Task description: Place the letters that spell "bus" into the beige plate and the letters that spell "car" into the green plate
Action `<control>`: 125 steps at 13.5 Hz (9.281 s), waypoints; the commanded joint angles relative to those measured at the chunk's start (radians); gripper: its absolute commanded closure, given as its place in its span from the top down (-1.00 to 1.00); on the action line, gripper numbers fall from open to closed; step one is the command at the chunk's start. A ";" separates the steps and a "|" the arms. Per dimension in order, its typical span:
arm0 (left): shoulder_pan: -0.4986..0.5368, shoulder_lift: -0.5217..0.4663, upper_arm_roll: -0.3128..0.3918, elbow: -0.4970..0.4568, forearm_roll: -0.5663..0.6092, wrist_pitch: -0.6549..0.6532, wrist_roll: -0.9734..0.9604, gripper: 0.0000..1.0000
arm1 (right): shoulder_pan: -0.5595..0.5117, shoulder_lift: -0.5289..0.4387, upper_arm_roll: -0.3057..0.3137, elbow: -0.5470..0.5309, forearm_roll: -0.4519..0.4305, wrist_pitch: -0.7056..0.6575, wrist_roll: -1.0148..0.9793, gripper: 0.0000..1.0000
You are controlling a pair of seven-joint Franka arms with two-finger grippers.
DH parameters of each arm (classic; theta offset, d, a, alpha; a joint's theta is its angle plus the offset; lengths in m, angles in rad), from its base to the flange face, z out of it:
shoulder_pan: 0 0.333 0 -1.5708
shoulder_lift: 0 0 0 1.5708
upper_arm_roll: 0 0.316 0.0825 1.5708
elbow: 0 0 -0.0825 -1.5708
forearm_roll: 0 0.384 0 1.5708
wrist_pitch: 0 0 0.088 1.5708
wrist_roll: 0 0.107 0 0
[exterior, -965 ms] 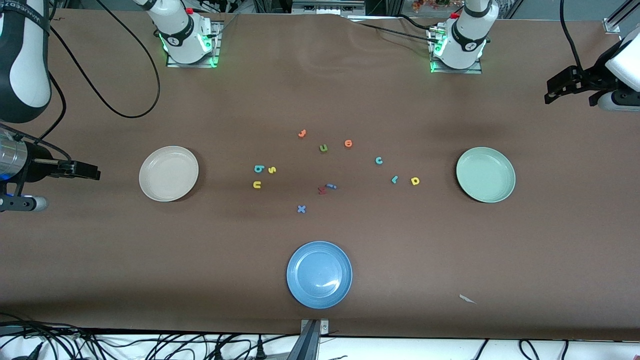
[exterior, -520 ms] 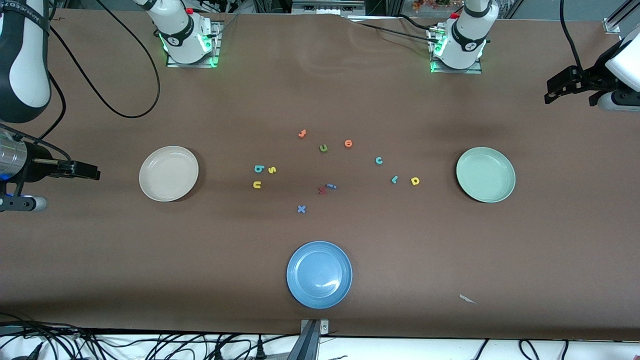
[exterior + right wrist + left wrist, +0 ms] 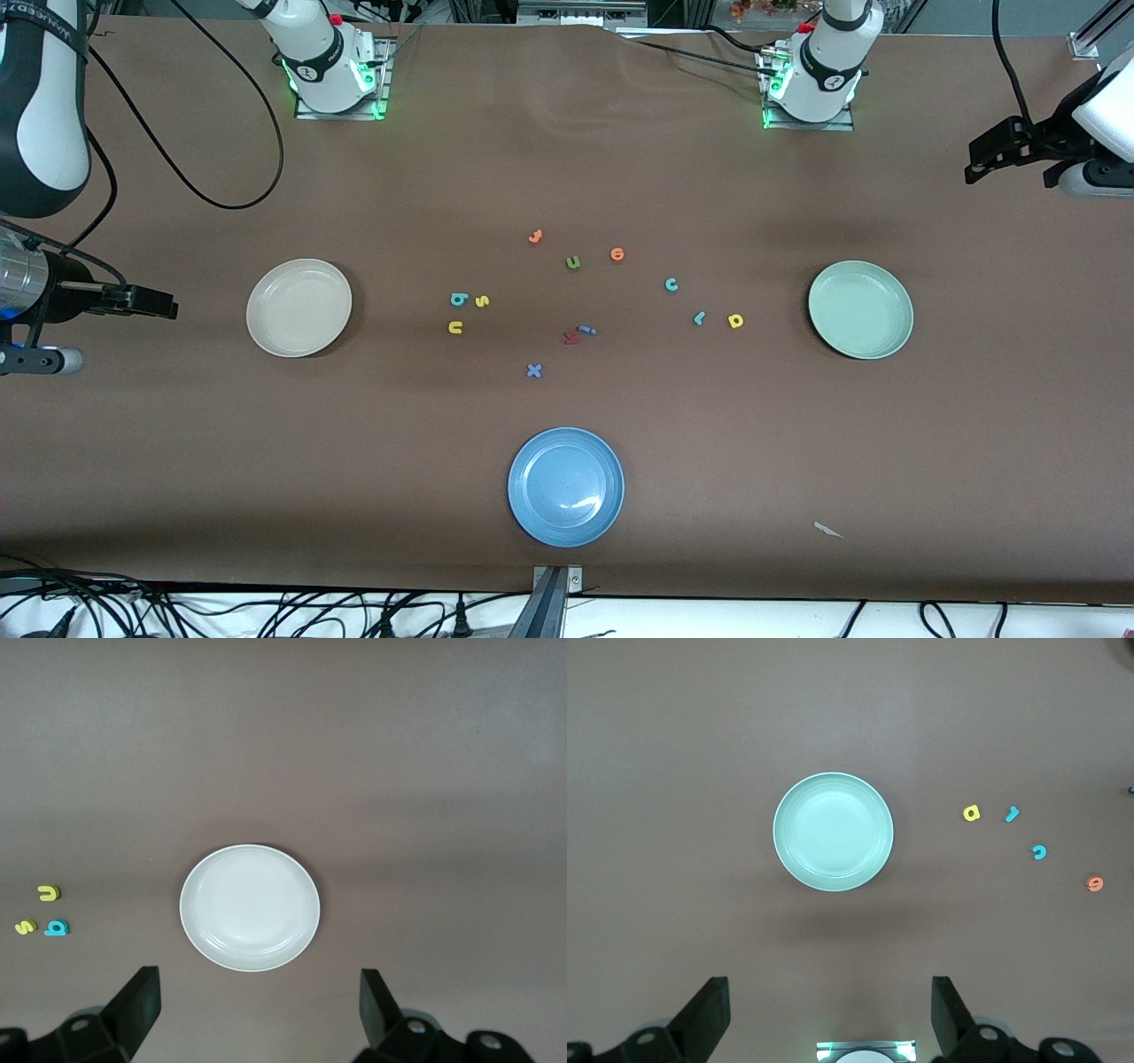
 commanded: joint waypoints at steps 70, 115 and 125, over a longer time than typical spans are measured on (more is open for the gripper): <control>-0.219 0.505 -0.029 -0.237 -0.122 0.661 -0.012 1.00 | 0.463 0.183 0.083 -0.479 0.102 0.659 0.920 0.97; -0.230 0.472 -0.021 -0.367 -0.006 0.794 -0.161 -0.72 | 0.454 0.068 -0.191 -0.507 0.151 0.330 0.499 -0.87; -0.044 0.398 0.032 -0.452 0.000 0.765 0.217 0.05 | 0.350 0.184 -0.293 -0.516 0.149 0.382 0.187 -0.81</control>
